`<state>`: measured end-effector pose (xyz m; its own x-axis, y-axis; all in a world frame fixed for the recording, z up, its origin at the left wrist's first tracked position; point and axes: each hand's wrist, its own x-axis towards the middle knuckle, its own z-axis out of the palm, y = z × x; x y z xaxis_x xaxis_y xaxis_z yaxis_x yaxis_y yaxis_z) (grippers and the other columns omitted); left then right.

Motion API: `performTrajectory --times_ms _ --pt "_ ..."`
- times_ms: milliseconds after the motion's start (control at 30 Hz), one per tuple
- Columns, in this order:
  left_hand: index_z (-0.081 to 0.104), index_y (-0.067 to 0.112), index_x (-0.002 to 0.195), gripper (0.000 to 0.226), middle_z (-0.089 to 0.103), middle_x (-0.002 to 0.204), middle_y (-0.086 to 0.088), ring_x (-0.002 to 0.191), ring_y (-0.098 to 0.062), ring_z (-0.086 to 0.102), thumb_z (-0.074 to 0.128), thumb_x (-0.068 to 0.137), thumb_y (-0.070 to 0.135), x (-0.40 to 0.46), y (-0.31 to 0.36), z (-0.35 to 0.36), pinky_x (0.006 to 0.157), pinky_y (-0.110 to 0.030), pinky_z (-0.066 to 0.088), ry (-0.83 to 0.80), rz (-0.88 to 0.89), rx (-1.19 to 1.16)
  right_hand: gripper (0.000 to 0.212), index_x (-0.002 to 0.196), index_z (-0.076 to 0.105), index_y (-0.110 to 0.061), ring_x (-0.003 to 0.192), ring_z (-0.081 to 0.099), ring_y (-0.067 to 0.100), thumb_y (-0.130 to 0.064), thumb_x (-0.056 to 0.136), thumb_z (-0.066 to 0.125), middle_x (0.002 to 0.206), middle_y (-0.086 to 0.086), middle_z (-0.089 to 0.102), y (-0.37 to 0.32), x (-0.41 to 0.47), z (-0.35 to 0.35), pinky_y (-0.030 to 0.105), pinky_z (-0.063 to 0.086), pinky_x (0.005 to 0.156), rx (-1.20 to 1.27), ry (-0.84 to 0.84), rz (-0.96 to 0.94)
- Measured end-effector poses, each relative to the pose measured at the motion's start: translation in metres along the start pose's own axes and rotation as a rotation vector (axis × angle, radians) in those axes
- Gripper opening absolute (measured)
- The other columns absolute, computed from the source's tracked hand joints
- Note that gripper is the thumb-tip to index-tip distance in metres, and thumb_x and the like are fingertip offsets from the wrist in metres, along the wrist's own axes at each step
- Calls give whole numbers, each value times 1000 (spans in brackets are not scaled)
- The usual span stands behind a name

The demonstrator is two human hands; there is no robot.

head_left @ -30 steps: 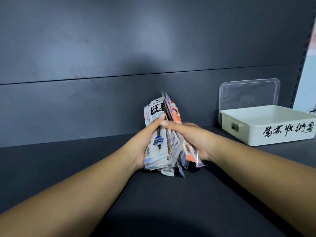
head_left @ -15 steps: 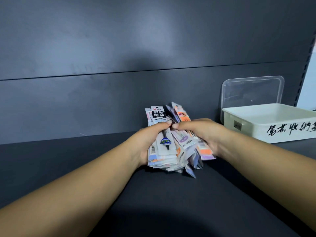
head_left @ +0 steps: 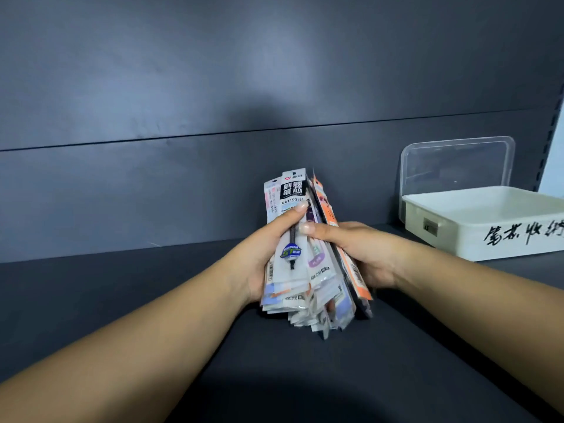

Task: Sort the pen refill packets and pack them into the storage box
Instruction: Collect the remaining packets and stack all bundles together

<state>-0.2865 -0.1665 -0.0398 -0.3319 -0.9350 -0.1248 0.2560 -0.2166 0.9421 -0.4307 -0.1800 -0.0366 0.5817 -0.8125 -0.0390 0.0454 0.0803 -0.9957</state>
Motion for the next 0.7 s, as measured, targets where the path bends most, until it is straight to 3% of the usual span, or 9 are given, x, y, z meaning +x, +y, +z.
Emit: performTrajectory --times_ms 133,233,333,400,467,533,700 --pt "65 10 110 57 71 101 -18 83 -29 70 72 62 39 -8 8 7 74 -42 58 -22 163 65 35 94 65 -17 80 71 17 -26 61 71 87 3 74 -15 -7 -1 29 58 76 -174 -116 -161" --pt "65 15 104 34 74 89 -8 78 -21 71 69 72 25 -14 19 15 68 -34 59 -37 454 167 47 112 58 -23 102 65 14 -19 67 72 109 0 69 -31 -11 0 25 52 87 -382 -119 -381" --pt "68 25 91 20 75 89 3 86 -13 70 60 75 16 -21 29 19 73 -26 57 -84 644 338 69 118 50 -45 130 42 17 -47 55 78 134 -3 52 -37 -11 -1 39 36 108 -658 -17 -499" --pt "64 27 96 25 74 95 6 92 -11 69 65 74 16 -22 29 16 75 -23 55 -123 647 435 63 108 50 -56 133 35 15 -53 52 78 136 -6 48 -37 -13 -2 41 31 112 -760 19 -487" --pt "60 28 101 33 74 97 7 93 -11 69 68 71 16 -23 25 9 73 -22 54 -151 595 491 50 102 53 -45 119 51 2 -24 65 79 125 -10 57 -34 -18 -6 27 41 104 -660 -66 -432" --pt "59 24 107 41 73 102 3 97 -14 68 68 69 11 -25 24 4 74 -23 54 -169 550 510 54 104 49 -37 102 60 -7 -5 68 74 112 -16 61 -32 -23 -11 13 47 88 -513 -159 -389" --pt "54 23 117 67 70 111 1 106 -18 64 78 55 17 -27 28 2 80 -29 54 -150 557 447 71 115 55 -17 97 67 14 -23 50 82 102 -1 72 -37 -23 -12 25 55 76 -115 -162 -398"
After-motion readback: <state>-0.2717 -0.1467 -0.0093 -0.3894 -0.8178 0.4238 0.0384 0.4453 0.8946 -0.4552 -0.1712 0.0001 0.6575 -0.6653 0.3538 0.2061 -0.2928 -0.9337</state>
